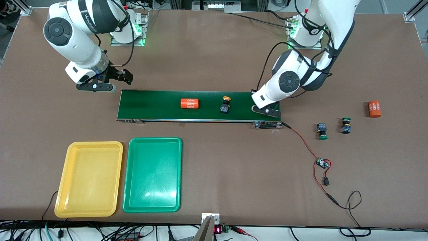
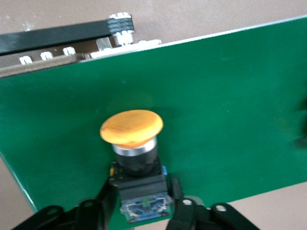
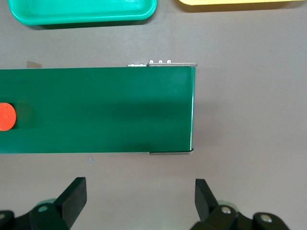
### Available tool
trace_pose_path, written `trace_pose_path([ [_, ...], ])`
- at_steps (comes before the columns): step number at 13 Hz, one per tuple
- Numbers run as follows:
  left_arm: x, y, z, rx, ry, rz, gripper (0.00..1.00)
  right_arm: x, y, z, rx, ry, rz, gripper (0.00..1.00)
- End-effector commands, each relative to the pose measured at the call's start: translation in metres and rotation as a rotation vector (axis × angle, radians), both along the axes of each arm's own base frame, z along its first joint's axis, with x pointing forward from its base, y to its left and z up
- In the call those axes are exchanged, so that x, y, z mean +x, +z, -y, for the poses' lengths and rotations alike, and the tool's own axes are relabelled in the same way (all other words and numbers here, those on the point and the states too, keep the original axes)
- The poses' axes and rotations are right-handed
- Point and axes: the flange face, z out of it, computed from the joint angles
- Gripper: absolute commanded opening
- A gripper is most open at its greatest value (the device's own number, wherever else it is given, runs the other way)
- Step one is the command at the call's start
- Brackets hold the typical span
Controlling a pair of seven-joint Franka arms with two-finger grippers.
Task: Sort buttons by color to trays
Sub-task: 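Place the yellow button on the green conveyor with the left gripper, then grasp the green button with the left gripper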
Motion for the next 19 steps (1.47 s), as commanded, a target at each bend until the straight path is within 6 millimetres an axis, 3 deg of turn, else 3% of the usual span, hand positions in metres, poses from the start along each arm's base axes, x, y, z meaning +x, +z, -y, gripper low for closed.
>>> trace_pose_path([
  [1,0.025,0.035,-0.013,-0.022,0.049,0.067,1.0,0.001,0.003,0.0,-0.001,-0.005,0.014,1.0],
  [3,0.048,0.066,-0.05,-0.016,0.116,0.104,1.0,0.001,0.004,0.0,-0.001,-0.005,0.016,1.0],
  [5,0.072,0.072,-0.115,-0.002,0.223,0.098,1.0,0.001,0.004,0.0,0.0,-0.006,0.015,1.0],
  [8,0.093,0.047,-0.192,0.018,0.287,0.082,1.0,0.001,0.003,-0.003,0.006,-0.024,0.017,1.0],
  [10,0.121,0.036,-0.234,0.065,0.266,0.115,1.0,0.002,0.002,-0.007,0.009,-0.051,0.028,1.0],
  [12,0.146,0.014,-0.275,0.09,0.218,0.127,1.0,0.004,-0.008,-0.024,0.017,-0.038,0.046,1.0],
  [15,0.143,-0.025,-0.309,0.067,0.151,0.08,1.0,0.003,-0.037,-0.076,0.03,-0.101,0.084,1.0],
  [19,0.133,-0.059,-0.311,0.055,0.094,0.028,1.0,-0.009,-0.059,-0.114,0.026,-0.076,0.069,1.0],
])
